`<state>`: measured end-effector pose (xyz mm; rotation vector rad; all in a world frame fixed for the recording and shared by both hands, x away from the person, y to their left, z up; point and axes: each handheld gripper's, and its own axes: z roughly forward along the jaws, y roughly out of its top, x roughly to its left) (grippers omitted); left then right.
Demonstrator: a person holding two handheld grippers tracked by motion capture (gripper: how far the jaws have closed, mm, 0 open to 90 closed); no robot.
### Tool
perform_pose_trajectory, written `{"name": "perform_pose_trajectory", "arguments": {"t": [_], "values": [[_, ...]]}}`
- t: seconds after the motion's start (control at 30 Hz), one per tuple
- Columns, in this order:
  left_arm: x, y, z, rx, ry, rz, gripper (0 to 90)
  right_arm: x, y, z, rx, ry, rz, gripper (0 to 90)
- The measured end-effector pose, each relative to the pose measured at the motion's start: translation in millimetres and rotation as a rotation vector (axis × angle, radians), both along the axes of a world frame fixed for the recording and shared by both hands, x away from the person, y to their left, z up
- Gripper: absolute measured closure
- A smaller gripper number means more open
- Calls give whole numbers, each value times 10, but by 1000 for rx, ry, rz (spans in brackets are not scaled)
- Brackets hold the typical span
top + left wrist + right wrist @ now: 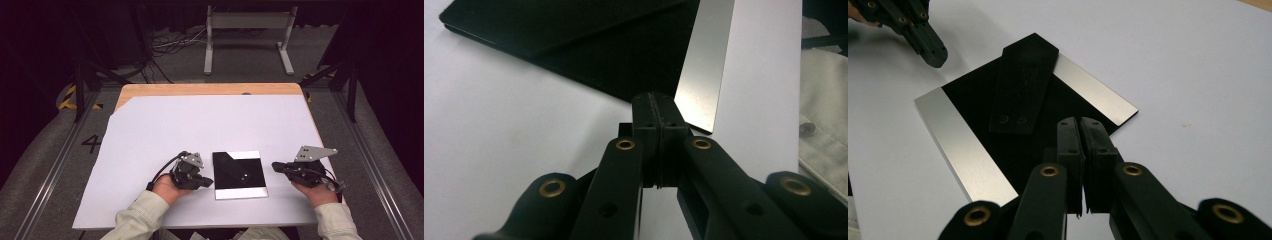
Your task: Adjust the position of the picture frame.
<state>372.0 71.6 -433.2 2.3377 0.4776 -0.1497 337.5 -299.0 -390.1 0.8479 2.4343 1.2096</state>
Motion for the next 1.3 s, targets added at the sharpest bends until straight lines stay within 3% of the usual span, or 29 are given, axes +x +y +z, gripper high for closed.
{"name": "perform_pose_trajectory", "arguments": {"t": [0.23, 0.4, 0.57, 0.9, 1.07, 1.17, 1.2, 1.3], "values": [[3, 24, 17, -12, -14, 14, 882, -18, 42, 12, -23, 23, 36, 867], [16, 52, 24, -20, -27, 38, 858, -37, 116, -7, -64, 64, 111, 874], [50, 122, 46, -46, -38, 80, 828, -89, 269, -109, -148, 138, 228, 892], [91, 250, 85, -88, -74, 165, 779, -125, 422, -261, -249, 205, 316, 894], [116, 310, 86, -109, -63, 196, 779, -115, 430, -301, -273, 230, 316, 897], [125, 322, 79, -110, -65, 202, 780, -125, 445, -290, -289, 198, 306, 898], [125, 326, 76, -111, -61, 204, 779, -113, 445, -276, -338, 145, 240, 898], [128, 342, 72, -111, -63, 212, 780, -90, 419, -280, -324, 152, 223, 898]]}}
